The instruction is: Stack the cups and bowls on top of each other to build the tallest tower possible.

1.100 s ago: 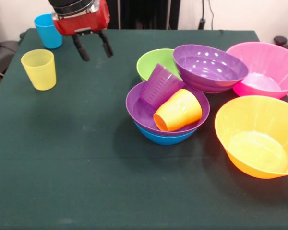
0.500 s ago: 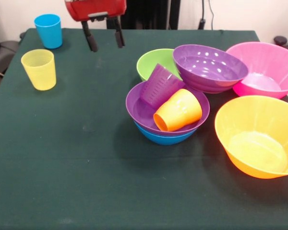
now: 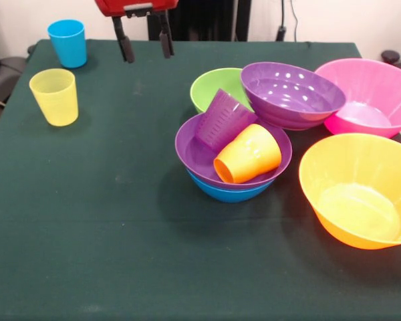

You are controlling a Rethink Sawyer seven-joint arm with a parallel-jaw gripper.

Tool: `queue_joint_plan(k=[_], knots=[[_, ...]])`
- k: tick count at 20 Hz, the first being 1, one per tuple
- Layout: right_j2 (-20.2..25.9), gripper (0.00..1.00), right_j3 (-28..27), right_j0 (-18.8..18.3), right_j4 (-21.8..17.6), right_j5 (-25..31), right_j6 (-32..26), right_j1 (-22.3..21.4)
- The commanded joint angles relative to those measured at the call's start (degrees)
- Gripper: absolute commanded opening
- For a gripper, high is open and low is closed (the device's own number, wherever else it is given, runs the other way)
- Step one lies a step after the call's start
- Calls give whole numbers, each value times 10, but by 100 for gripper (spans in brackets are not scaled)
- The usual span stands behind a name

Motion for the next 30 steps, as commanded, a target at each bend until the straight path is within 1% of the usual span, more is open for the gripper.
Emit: queue_joint_plan(k=[1, 3, 6, 9, 10, 12, 15, 18, 22, 25, 28, 30], knots=[[-27, 100, 38, 14, 9, -2, 16, 4], [-31, 100, 36, 15, 7, 2, 14, 2], [-32, 100, 55, 9, 5, -9, 12, -5], [-34, 100, 61, 9, 10, -6, 16, -12], [-33, 100, 59, 11, 17, -2, 20, -7], [-33, 100, 41, 23, 13, 13, 11, 0], [-35, 100, 25, 24, 3, -1, 2, 28], [-45, 100, 11, 30, 4, 13, 14, 25], [-32, 100, 8, 22, 15, 2, 1, 40], [-32, 100, 9, 26, 23, 24, 4, 22], [-33, 100, 22, 31, 26, 22, 15, 8], [-35, 100, 42, 34, 28, 12, 30, -7]])
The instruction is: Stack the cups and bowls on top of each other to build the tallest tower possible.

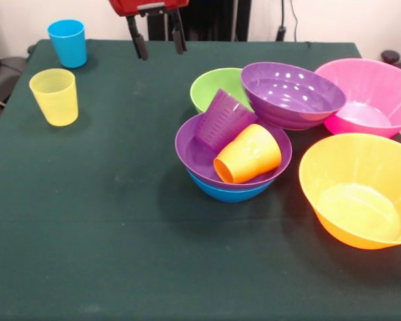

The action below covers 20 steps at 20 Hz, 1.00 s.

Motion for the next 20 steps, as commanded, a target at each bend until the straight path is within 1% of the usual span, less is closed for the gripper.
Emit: queue_joint_plan(k=[1, 2, 5, 7, 9, 12, 13, 15, 17, 20], knots=[[-30, 100, 30, 30, 11, 9, 34, -16], [-26, 100, 47, 24, 15, -2, 37, -25], [-21, 100, 54, 20, 30, 13, 33, -53], [-22, 100, 42, 18, 41, 29, 28, -55], [-31, 100, 25, 19, 38, 14, 35, -41], [-31, 100, -2, 22, 29, -3, 19, -20], [-26, 100, -7, 20, 31, -5, 11, -16], [-21, 100, -11, 20, 35, -14, 14, -19], [-16, 100, -18, 24, 30, -14, 7, -27], [-2, 100, -27, 23, 54, 18, -2, -44]])
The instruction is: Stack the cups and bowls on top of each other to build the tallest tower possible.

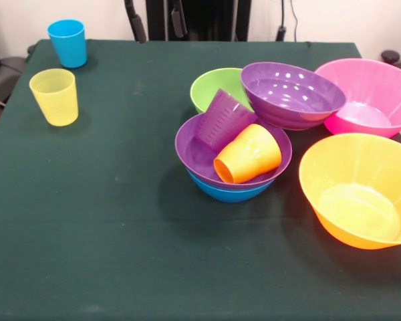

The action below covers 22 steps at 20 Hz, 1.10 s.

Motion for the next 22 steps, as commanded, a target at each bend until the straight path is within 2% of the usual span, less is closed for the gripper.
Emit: queue_joint_plan(k=[1, 2, 7, 15, 22], knots=[[-8, 100, -32, 24, 18, 15, 8, -11], [-14, 100, -32, 28, 18, 13, 18, -20], [-20, 100, -38, 34, 33, 86, 1, -51], [-25, 100, -30, 31, 51, 82, 7, -53], [-38, 100, -48, 31, 34, 84, -5, -35]])
